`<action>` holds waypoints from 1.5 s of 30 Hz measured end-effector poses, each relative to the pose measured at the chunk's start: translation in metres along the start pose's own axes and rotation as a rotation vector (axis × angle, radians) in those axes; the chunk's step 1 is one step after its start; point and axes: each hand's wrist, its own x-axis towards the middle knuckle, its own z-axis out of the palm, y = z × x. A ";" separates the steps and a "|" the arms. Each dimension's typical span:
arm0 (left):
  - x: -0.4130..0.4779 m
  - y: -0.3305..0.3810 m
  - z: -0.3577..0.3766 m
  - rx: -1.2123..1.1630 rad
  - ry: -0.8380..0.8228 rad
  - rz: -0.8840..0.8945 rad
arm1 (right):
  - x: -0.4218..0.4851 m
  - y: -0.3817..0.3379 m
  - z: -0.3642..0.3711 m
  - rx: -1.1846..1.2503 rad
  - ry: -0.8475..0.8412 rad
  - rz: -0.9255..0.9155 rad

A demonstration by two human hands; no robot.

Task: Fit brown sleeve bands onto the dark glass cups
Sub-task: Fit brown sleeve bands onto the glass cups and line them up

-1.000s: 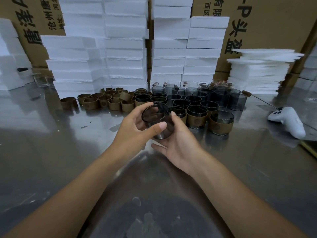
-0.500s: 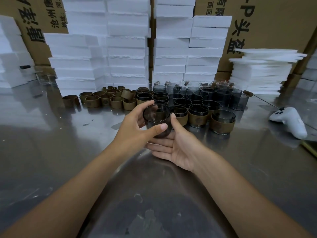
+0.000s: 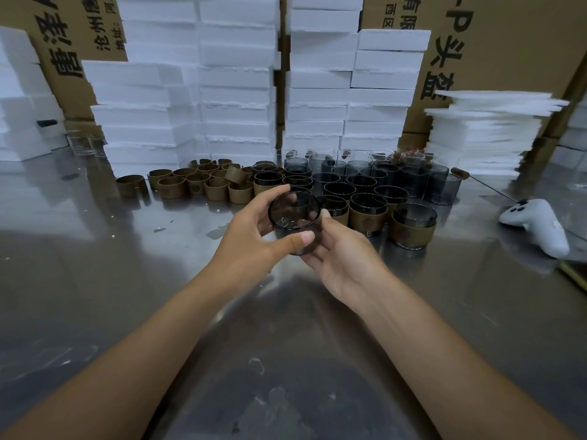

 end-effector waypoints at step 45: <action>0.006 -0.013 0.001 -0.157 -0.019 -0.314 | 0.003 0.018 0.001 -0.692 0.122 -0.437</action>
